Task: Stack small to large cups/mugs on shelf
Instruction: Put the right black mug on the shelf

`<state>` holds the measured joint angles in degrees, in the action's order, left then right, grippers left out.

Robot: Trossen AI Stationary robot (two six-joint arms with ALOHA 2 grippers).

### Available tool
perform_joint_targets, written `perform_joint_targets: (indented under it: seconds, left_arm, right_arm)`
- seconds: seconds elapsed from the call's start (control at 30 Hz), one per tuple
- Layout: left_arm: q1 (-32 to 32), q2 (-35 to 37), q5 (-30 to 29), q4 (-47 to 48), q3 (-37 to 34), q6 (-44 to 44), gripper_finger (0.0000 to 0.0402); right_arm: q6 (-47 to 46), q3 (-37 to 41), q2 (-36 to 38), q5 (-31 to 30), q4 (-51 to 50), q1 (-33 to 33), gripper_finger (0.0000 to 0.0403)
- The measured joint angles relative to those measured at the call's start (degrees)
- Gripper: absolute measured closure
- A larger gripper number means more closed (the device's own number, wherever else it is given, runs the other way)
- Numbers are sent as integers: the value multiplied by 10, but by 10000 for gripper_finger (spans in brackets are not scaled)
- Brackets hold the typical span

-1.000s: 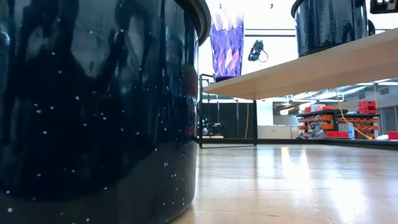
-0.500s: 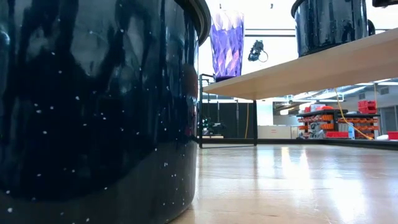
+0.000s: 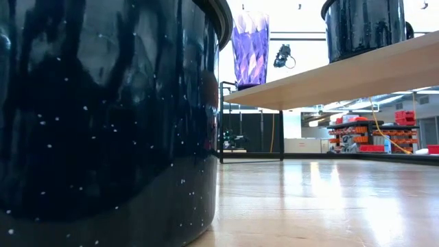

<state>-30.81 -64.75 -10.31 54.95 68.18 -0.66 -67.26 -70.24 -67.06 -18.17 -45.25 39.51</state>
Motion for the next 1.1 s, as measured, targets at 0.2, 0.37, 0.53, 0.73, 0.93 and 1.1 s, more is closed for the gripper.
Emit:
perform_joint_targets:
  seconds: [0.2, 0.37, 0.53, 0.73, 0.93, 1.1]
  left_arm:
    - [0, 0, 0, -1, 0, 0, 294]
    - [0, 0, -24, -3, 0, 18, 294]
    - [-4, 0, -30, 4, 0, 33, 294]
    - [-14, -7, -30, 36, -1, 45, 294]
    - [-13, -34, -48, 4, -31, 58, 292]
    - [-27, -50, -44, 1, -31, 56, 280]
  right_arm:
    - [52, -139, -102, -7, -147, -49, 400]
    - [106, -240, -187, -3, -248, -92, 398]
    - [222, -297, -246, 3, -257, -114, 396]
    - [302, -329, -297, -12, -253, -134, 395]
    - [330, -344, -322, -23, -248, -160, 394]
    - [370, -344, -327, -13, -184, -160, 372]
